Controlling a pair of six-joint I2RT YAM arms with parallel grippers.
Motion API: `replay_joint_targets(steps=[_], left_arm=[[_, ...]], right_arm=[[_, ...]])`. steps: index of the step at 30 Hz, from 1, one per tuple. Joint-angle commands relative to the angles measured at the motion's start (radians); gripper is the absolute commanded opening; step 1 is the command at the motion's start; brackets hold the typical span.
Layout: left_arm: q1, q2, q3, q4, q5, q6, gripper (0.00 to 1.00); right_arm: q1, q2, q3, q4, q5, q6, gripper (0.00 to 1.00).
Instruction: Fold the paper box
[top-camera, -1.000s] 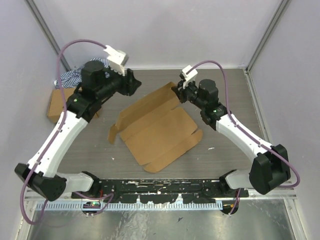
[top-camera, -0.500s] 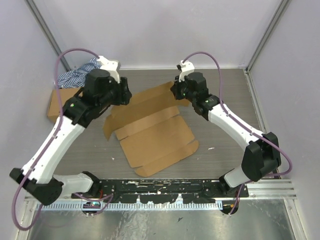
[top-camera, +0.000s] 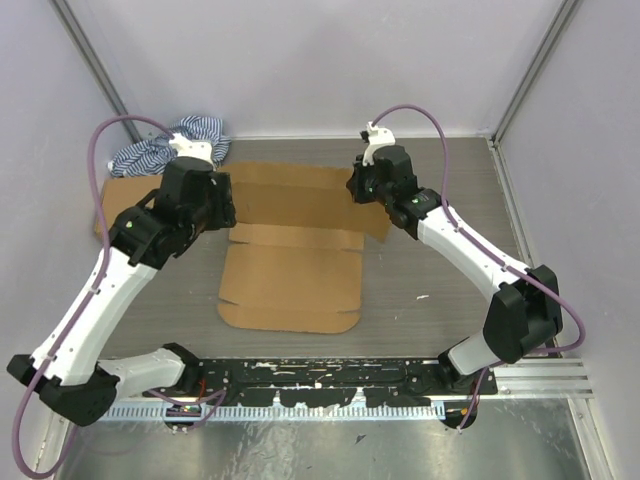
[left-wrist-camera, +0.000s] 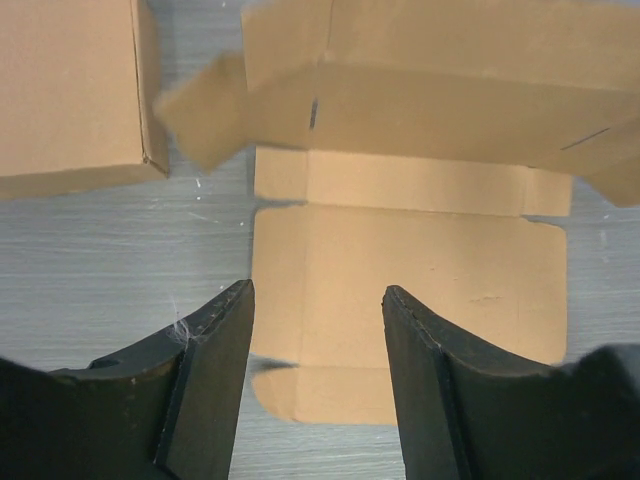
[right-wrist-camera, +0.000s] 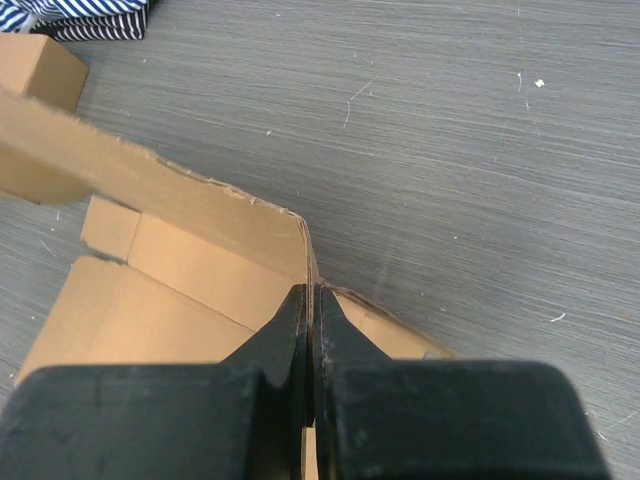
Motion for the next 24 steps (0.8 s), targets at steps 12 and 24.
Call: replay_joint_targets(steps=[12, 24], left_arm=[[-0.001, 0.094, -0.026, 0.400, 0.276, -0.027, 0.66], [-0.001, 0.091, -0.017, 0.422, 0.314, 0.035, 0.70]], right_arm=[[0.022, -0.177, -0.189, 0.289, -0.070, -0.198, 0.03], [0.060, -0.271, -0.375, 0.581, -0.193, -0.523, 0.04]])
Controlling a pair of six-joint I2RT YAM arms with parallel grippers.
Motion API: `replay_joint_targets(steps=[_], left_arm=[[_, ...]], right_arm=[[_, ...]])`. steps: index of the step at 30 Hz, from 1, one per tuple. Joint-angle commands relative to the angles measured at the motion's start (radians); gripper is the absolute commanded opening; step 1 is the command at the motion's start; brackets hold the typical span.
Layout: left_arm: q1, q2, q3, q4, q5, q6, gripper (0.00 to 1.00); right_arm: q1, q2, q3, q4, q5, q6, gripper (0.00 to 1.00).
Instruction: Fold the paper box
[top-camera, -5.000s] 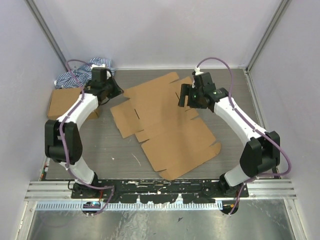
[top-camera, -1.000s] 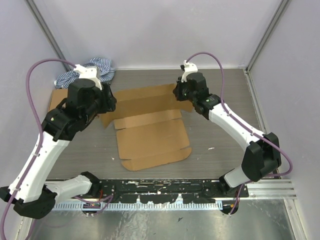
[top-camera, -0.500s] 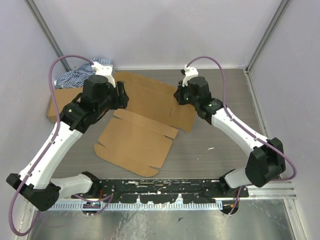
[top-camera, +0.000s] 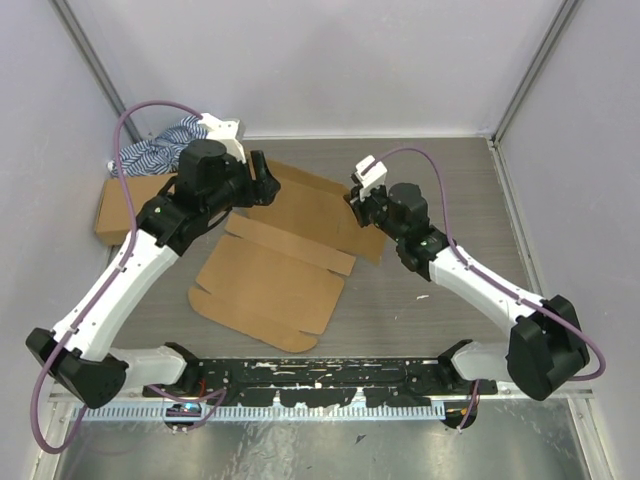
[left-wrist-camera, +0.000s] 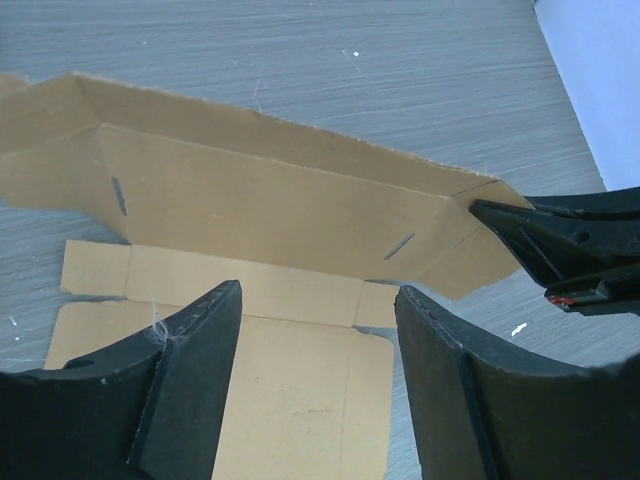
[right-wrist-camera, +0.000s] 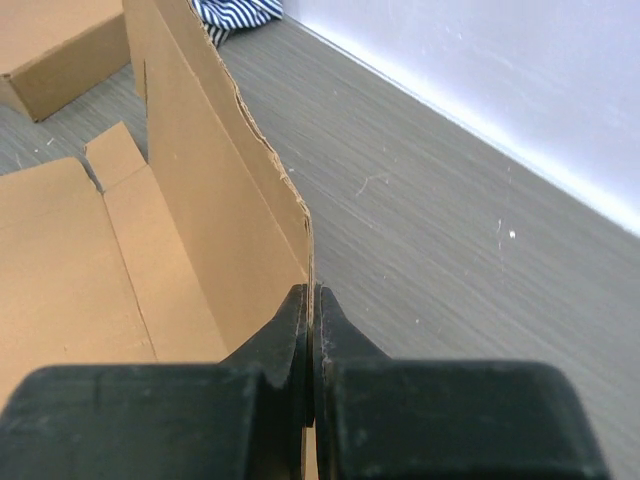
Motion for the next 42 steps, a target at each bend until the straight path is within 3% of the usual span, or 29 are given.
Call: replay_joint_targets(steps=[1, 7, 17, 20, 22, 28, 32, 37, 39, 42], left_arm=[[-0.001, -0.032, 0.027, 0.043, 0.021, 0.035, 0.71], [-0.001, 0.026, 0.030, 0.063, 0.032, 0.050, 0.82], [-0.001, 0.079, 0.018, 0.127, 0.057, 0.226, 0.83], [0.001, 0.098, 0.067, 0.071, -0.005, 0.176, 0.86], [0.001, 0.117, 0.110, 0.026, 0.002, 0.142, 0.99], [0.001, 0.173, 0.187, -0.025, 0.031, 0.265, 0.98], [0.000, 0.125, 0.057, 0.128, 0.026, 0.406, 0.98], [0.000, -0.022, -0.228, 0.534, 0.107, 0.604, 0.99], [0.001, -0.026, -0.243, 0.536, 0.100, 0.638, 0.99], [-0.001, -0.001, -0.173, 0.410, 0.026, 0.594, 1.00]], right_arm=[[0.017, -0.064, -0.007, 0.181, -0.087, -0.135, 0.04], [0.031, -0.049, 0.027, 0.105, -0.111, -0.152, 0.04], [0.046, -0.040, 0.075, -0.009, -0.128, -0.171, 0.04], [0.049, -0.031, 0.089, -0.027, -0.131, -0.167, 0.04], [0.051, -0.026, 0.090, -0.028, -0.131, -0.165, 0.04], [0.052, 0.016, 0.166, -0.162, -0.132, -0.152, 0.05], [0.052, 0.075, 0.264, -0.308, -0.147, -0.155, 0.05], [0.052, 0.086, 0.274, -0.331, -0.170, -0.162, 0.05], [0.052, 0.088, 0.279, -0.335, -0.164, -0.155, 0.05], [0.051, 0.112, 0.302, -0.354, -0.101, -0.131, 0.05]])
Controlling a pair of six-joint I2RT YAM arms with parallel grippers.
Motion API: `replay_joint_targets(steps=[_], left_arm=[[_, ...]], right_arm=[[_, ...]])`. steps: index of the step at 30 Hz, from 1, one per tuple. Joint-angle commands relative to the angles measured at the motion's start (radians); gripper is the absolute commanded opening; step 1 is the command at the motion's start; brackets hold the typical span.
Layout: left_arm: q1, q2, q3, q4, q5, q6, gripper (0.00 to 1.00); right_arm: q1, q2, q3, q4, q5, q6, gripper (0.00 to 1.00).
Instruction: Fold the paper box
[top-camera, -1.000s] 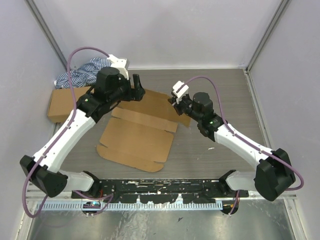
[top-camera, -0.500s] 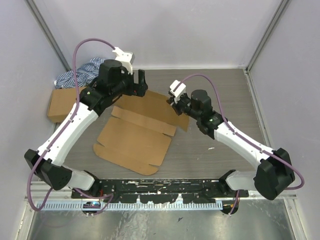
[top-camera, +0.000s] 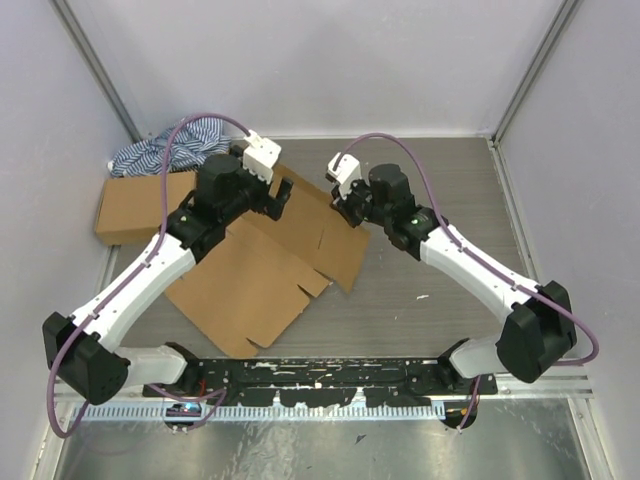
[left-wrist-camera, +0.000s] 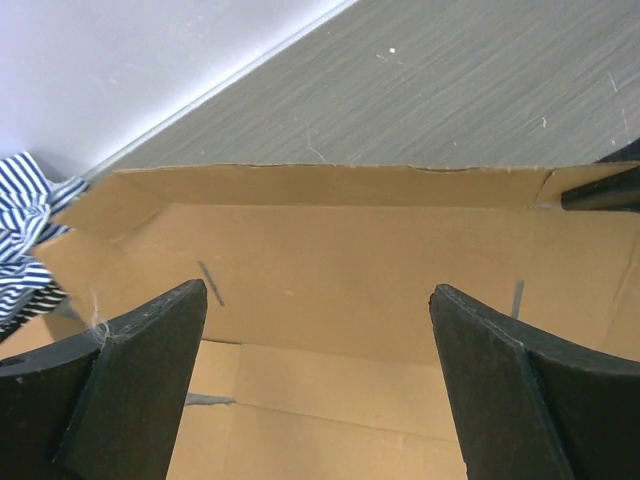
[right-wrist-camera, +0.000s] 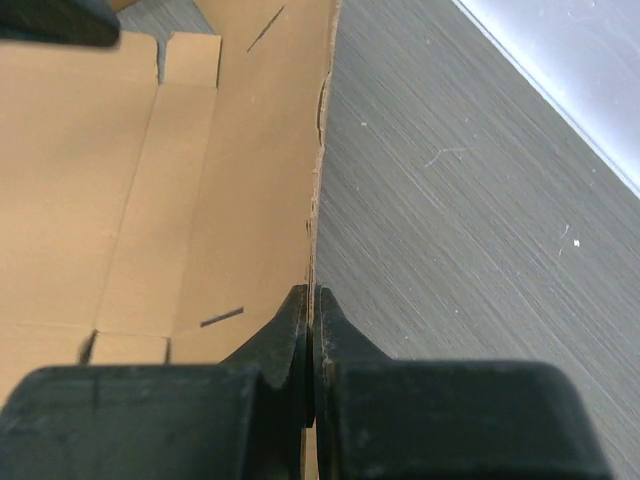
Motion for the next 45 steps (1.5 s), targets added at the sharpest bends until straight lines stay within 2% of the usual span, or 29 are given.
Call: replay_joint_targets(steps=[1, 5, 9, 14, 17, 19, 22, 24, 27, 29, 30, 35, 45], left_arm=[[0.001, -0.011, 0.082, 0.029, -0.067, 0.022, 1.00], [0.001, -0.020, 0.102, -0.107, -0.159, -0.081, 0.98], [0.001, -0.049, 0.031, -0.195, -0.259, -0.208, 0.99], [0.001, -0.094, -0.097, -0.193, -0.313, -0.342, 1.00], [0.002, -0.070, -0.131, -0.242, -0.367, -0.426, 0.96], [0.007, -0.020, -0.137, -0.304, -0.400, -0.488, 0.91], [0.013, 0.093, -0.148, -0.380, -0.453, -0.584, 0.75], [0.017, 0.162, -0.161, -0.410, -0.473, -0.645, 0.66], [0.018, 0.215, -0.198, -0.398, -0.461, -0.723, 0.56], [0.018, 0.230, -0.230, -0.386, -0.463, -0.763, 0.50], [0.018, 0.232, -0.245, -0.384, -0.465, -0.779, 0.48], [0.018, 0.201, -0.329, -0.361, -0.445, -0.816, 0.46], [0.000, 0.209, -0.440, -0.306, -0.278, -0.893, 0.45]], right_arm=[[0.003, 0.032, 0.080, -0.028, 0.071, 0.031, 0.05], [-0.024, 0.113, 0.143, -0.083, 0.167, 0.068, 0.05], [-0.085, 0.182, 0.199, -0.105, 0.187, 0.148, 0.08], [-0.229, 0.258, 0.328, -0.130, 0.184, 0.356, 0.47], [-0.261, 0.278, 0.392, -0.186, 0.152, 0.424, 0.57], [-0.258, 0.276, 0.399, -0.210, 0.117, 0.454, 0.59], [-0.241, 0.274, 0.338, -0.196, -0.036, 0.604, 0.52], [-0.175, 0.286, 0.273, -0.159, -0.127, 0.647, 0.44], [-0.045, 0.340, 0.218, -0.132, -0.052, 0.664, 0.26], [-0.004, 0.415, 0.207, -0.121, -0.053, 0.701, 0.11], [0.005, 0.444, 0.200, -0.111, -0.066, 0.718, 0.06], [0.021, 0.512, 0.156, -0.078, -0.049, 0.769, 0.02], [0.009, 0.625, 0.205, -0.191, 0.049, 0.791, 0.01]])
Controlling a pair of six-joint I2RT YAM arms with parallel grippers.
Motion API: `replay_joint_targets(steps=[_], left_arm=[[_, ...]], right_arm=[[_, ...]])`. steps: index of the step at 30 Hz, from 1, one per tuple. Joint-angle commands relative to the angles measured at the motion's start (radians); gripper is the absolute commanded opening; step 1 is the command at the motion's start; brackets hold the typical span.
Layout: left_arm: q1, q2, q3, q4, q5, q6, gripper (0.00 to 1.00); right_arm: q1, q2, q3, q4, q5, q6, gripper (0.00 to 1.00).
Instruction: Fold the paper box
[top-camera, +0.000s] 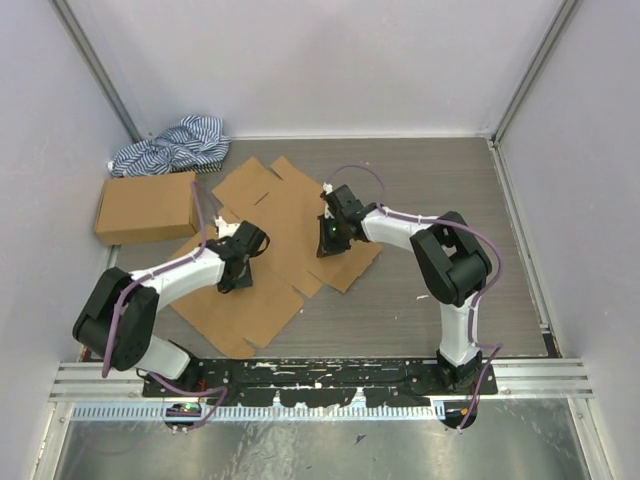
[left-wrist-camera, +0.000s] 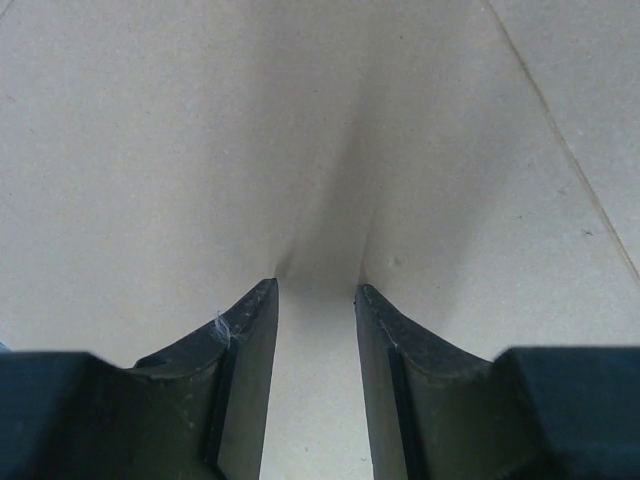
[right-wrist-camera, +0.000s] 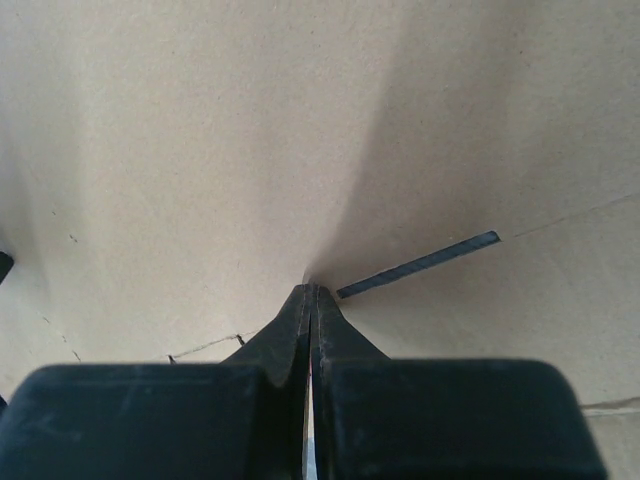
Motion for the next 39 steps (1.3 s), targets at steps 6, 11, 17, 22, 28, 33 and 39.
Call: replay_joint_targets(steps=[6, 11, 17, 22, 28, 33, 39], left_arm=[[-0.115, 0.067, -0.036, 0.097, 0.177, -0.132, 0.41], [-0.270, 0.164, 0.022, 0.132, 0.202, -0.187, 0.38], [-0.440, 0.288, 0.193, 0.174, 0.242, -0.200, 0.40], [-0.457, 0.315, 0.303, 0.063, 0.168, -0.182, 0.44], [-0.453, 0.126, 0.328, -0.082, -0.036, -0.154, 0.61], [-0.405, -0.089, 0.277, -0.119, -0.125, -0.115, 0.75], [-0.041, -0.330, 0.047, 0.059, 0.107, -0.051, 0.87]], right_arm=[[-0.065, 0.102, 0.130, -0.053, 0.052, 0.032, 0.01], [-0.126, 0.157, 0.226, -0.094, 0.036, -0.001, 0.01], [-0.184, 0.181, 0.285, -0.121, 0.025, -0.023, 0.01], [-0.199, 0.120, 0.278, -0.129, 0.031, -0.042, 0.03], [-0.202, -0.016, 0.232, -0.127, 0.052, -0.059, 0.16], [-0.232, -0.159, 0.139, -0.072, -0.022, -0.034, 0.55], [-0.346, -0.234, -0.042, 0.032, -0.187, 0.003, 1.00]])
